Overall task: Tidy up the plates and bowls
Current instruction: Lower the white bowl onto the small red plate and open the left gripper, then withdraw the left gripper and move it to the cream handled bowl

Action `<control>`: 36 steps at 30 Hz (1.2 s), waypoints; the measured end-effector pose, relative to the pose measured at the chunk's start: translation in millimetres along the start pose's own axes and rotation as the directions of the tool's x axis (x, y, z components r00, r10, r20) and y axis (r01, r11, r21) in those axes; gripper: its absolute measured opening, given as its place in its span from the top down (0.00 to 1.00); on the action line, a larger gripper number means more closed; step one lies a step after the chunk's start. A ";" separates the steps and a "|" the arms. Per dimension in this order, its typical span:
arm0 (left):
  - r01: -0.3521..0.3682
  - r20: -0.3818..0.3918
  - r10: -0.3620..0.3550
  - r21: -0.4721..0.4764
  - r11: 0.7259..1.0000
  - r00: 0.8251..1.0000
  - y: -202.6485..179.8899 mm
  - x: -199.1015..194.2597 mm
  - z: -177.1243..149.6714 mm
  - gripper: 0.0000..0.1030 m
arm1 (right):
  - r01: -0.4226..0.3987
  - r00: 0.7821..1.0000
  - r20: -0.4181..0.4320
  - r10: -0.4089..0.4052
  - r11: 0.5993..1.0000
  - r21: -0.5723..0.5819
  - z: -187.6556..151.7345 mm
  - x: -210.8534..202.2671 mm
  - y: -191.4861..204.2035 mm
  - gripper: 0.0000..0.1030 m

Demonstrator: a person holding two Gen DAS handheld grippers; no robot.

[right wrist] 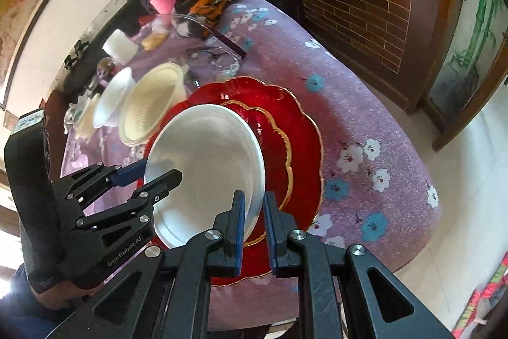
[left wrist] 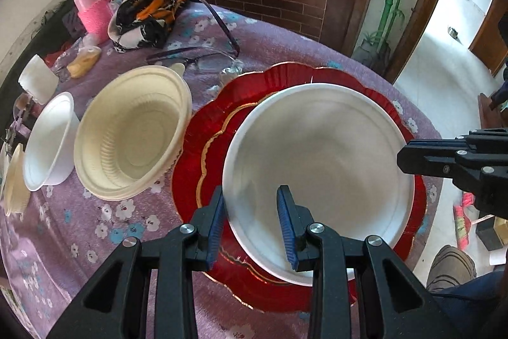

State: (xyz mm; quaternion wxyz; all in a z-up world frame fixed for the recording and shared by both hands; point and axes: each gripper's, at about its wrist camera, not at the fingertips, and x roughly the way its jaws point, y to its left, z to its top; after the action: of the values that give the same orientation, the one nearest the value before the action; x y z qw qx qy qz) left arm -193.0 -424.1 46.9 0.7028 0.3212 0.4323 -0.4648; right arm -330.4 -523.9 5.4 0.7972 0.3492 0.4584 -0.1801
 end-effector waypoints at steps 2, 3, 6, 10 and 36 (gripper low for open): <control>0.002 -0.008 -0.002 -0.003 1.000 1.000 0.1 3.5 0.1 0.71 | 0.003 1.000 -0.011 -0.003 1.000 -0.001 1.7 3.6 -2.6 0.87; 0.000 -0.010 0.000 -0.003 1.000 1.000 -0.2 4.5 -0.2 0.71 | 0.005 1.000 -0.017 -0.005 1.000 -0.002 2.2 5.2 -3.3 0.87; -0.002 -0.016 0.002 -0.005 1.000 1.000 0.4 7.4 0.3 0.71 | 0.005 1.000 -0.030 -0.005 1.000 -0.003 2.3 9.1 -5.9 0.87; -0.006 -0.021 0.005 -0.010 1.000 1.000 1.5 8.1 -0.9 0.70 | 0.004 0.999 -0.042 -0.004 1.000 0.002 2.9 14.0 -7.5 0.87; -0.057 0.071 0.064 -0.088 0.994 0.995 29.4 -40.0 -26.3 0.50 | 0.006 0.997 0.077 -0.006 1.000 0.001 1.9 -7.0 16.0 0.84</control>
State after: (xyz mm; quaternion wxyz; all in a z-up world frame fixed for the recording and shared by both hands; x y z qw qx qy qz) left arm -181.4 -376.0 73.5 0.7452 0.2862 0.4157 -0.4358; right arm -323.2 -514.5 18.3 0.8137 0.3409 0.4282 -0.1959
